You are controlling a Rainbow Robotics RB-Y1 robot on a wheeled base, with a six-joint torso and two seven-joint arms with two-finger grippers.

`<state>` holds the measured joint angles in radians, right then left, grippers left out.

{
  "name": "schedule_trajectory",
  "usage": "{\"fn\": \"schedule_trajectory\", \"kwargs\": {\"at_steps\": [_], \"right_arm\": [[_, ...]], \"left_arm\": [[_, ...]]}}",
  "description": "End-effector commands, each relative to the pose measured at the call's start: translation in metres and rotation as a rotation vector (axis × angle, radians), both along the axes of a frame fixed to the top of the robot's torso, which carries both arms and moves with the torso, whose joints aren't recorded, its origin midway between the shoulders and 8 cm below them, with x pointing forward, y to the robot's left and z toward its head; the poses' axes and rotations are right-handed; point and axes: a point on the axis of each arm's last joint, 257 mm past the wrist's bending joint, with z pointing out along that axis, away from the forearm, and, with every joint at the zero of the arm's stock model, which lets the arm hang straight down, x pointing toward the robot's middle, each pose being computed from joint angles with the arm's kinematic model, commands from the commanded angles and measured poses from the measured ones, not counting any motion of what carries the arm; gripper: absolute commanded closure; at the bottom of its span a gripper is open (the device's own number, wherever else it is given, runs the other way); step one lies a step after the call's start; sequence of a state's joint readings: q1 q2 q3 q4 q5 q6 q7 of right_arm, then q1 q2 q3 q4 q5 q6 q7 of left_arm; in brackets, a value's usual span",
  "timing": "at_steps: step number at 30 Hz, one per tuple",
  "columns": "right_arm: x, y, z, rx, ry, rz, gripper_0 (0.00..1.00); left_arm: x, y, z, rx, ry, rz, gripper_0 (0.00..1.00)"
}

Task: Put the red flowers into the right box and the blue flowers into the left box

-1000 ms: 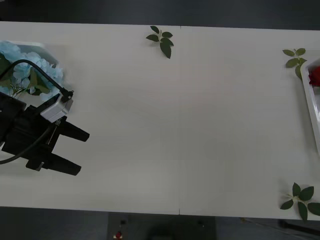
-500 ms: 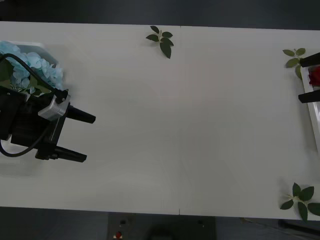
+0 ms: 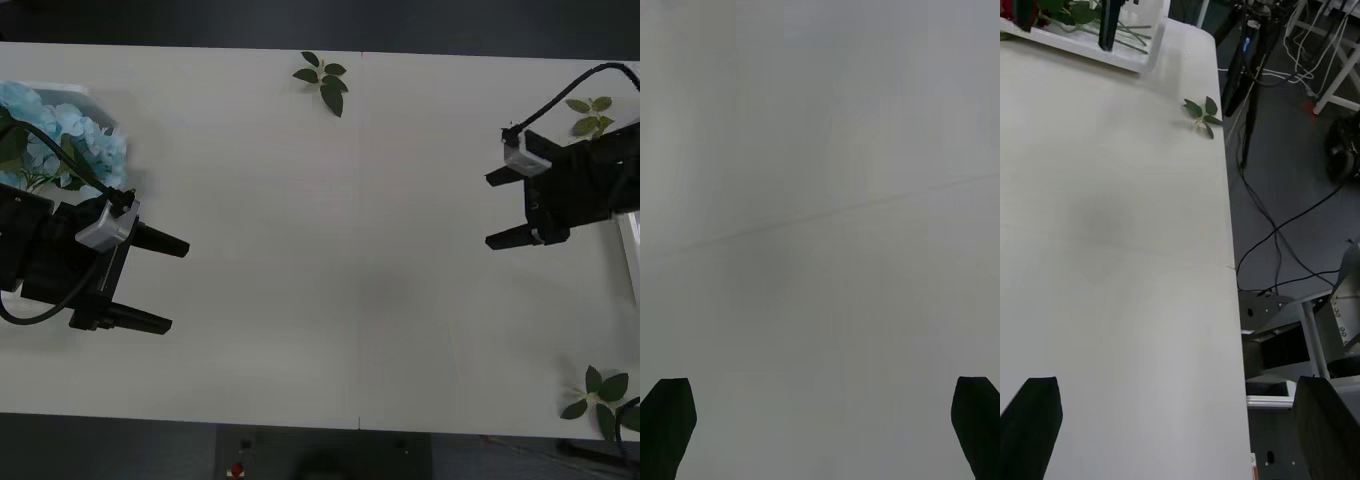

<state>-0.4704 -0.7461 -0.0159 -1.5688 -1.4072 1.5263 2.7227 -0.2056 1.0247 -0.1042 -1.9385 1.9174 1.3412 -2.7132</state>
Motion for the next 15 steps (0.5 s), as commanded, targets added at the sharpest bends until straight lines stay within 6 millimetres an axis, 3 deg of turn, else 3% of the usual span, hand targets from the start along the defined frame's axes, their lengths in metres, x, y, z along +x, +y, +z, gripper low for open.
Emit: {"fn": "schedule_trajectory", "kwargs": {"at_steps": [1, 15], "right_arm": [[0.009, -0.001, 0.010, -0.058, -0.041, 0.000, 0.00], [0.028, -0.035, 0.016, -0.224, -0.138, -0.056, 0.00]], "left_arm": [[-0.004, 0.003, 0.006, 0.016, -0.009, -0.005, 0.11], [-0.004, 0.003, 0.006, 0.016, -0.009, -0.005, 0.11]]}}
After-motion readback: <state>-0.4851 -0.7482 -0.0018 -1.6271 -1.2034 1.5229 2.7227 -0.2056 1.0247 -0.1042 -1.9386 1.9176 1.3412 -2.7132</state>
